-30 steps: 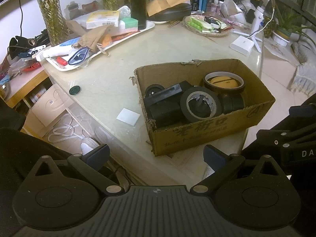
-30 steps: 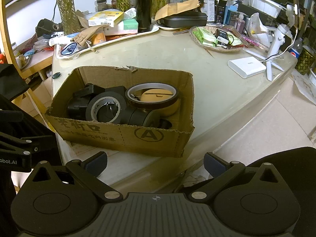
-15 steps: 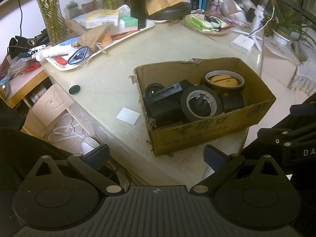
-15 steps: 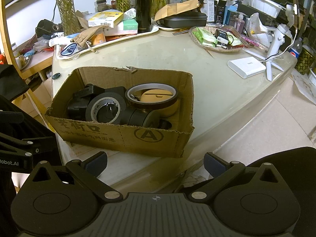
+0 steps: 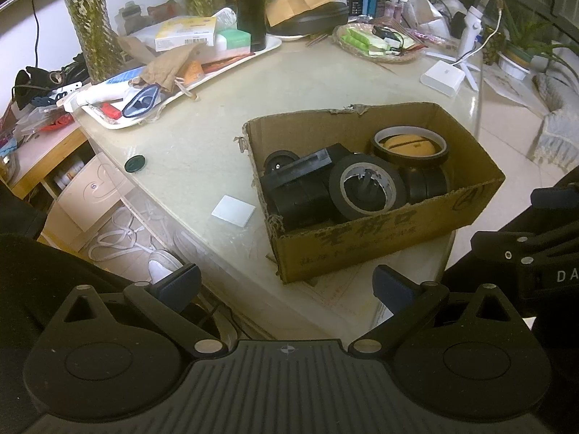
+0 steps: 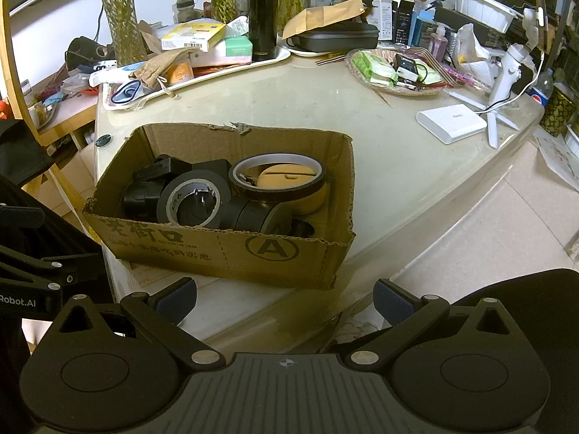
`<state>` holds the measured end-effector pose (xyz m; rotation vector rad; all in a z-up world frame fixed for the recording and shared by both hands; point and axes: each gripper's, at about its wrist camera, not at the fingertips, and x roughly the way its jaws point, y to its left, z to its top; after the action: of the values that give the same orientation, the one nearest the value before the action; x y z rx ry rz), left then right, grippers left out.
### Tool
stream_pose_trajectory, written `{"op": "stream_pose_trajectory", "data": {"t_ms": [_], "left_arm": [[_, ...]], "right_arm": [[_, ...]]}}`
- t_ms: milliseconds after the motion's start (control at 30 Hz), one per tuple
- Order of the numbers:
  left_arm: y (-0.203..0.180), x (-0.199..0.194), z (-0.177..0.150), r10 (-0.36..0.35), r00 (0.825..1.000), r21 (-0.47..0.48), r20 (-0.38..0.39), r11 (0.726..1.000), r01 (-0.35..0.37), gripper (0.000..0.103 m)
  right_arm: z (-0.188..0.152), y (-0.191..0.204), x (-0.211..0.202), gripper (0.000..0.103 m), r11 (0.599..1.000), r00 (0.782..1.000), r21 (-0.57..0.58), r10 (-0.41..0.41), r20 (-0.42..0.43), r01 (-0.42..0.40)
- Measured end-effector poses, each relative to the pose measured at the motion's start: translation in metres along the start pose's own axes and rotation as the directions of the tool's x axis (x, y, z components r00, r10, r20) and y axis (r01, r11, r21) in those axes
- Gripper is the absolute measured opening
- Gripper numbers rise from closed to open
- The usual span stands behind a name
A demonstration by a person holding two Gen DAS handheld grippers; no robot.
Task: Organize rigid objects
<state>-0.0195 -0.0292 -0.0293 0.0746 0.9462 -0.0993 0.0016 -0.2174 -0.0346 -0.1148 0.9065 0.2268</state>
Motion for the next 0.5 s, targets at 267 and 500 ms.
{"op": "stream_pose_trajectory", "data": {"t_ms": [267,500], "left_arm": [[-0.0003,0.0005,-0.0001,-0.001,1.000,0.001,-0.001,1.000,0.001,0.103],[0.0000,0.0003,-0.0009,-0.001,1.000,0.002,-0.003,1.000,0.001,0.103]], "right_arm": [[0.0000,0.0002,0.0000,0.103,1.000,1.000,0.001,0.000,0.001,0.000],[0.0012,-0.0006,-0.0014,0.103,1.000,1.000,-0.002,-0.001,0.001,0.001]]}}
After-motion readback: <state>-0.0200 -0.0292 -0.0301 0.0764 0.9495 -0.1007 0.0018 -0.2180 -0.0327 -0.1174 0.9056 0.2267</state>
